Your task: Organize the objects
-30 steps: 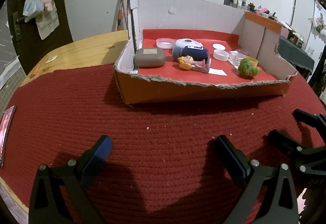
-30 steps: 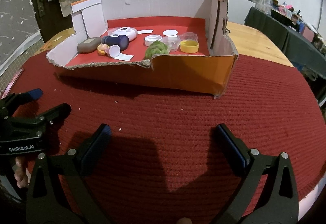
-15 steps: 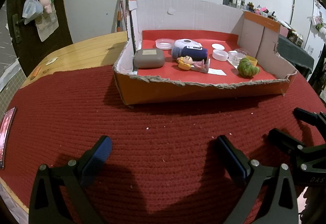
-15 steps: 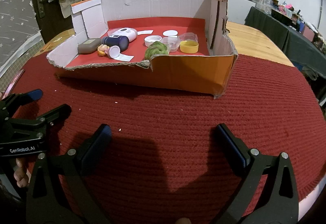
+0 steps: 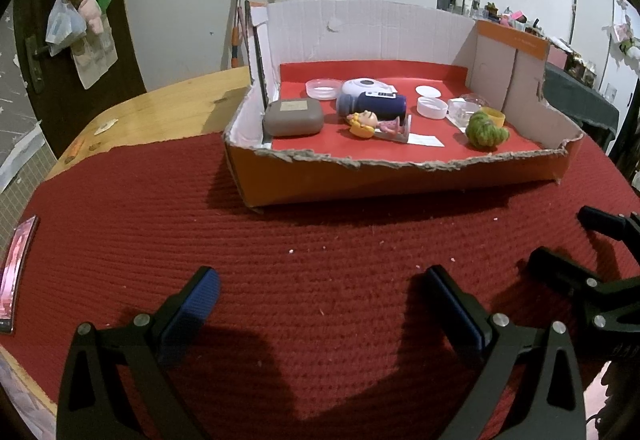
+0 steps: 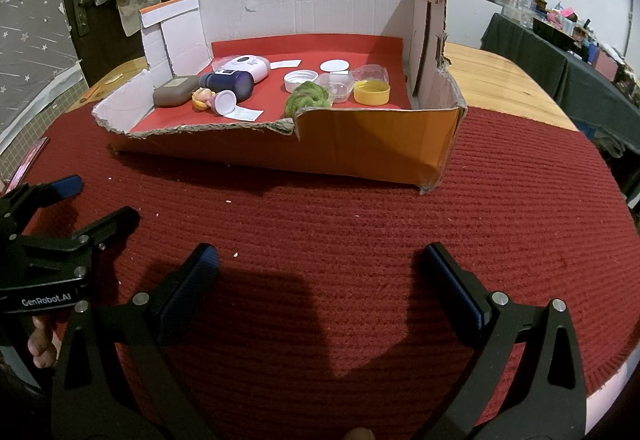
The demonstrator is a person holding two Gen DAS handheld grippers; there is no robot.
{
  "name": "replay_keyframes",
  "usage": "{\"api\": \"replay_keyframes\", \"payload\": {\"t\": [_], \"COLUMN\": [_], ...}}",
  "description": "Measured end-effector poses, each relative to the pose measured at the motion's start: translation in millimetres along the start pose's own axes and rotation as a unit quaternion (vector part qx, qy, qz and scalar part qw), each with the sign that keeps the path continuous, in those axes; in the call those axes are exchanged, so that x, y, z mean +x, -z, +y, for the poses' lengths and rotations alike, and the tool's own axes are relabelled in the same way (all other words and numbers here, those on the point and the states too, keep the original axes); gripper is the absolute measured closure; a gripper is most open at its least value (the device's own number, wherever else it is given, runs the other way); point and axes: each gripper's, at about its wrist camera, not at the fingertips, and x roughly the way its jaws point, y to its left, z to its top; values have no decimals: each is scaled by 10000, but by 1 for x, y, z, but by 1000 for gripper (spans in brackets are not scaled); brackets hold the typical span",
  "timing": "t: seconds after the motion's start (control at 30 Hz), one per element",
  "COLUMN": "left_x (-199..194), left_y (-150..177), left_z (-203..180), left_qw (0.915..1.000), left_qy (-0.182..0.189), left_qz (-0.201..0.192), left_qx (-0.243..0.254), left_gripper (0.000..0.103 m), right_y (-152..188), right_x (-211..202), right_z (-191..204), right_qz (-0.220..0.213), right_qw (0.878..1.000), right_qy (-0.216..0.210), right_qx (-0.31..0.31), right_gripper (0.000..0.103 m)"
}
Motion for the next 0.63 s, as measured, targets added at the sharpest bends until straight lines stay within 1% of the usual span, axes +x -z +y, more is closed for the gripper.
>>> {"api": "replay_keyframes", "payload": {"t": [0.23, 0.5, 0.63], "left_x": [0, -1, 2], "left_y": [0, 1, -1], "left_z": [0, -5, -2], "left_qw": [10000, 9998, 10000], "left_qy": [-4, -101, 5], "left_qz": [-10, -94, -6], "left_qx": [14, 129, 22], "left_gripper": [0, 0, 0], "right_y": [0, 0, 0], "right_x": [0, 0, 0], "right_z": [0, 0, 0], "right_qz": [0, 0, -1], "right_qw": [10000, 10000, 10000], "right_qy": [0, 2, 0], "right_qx": [-2, -3, -2], "right_gripper": [0, 0, 0]}}
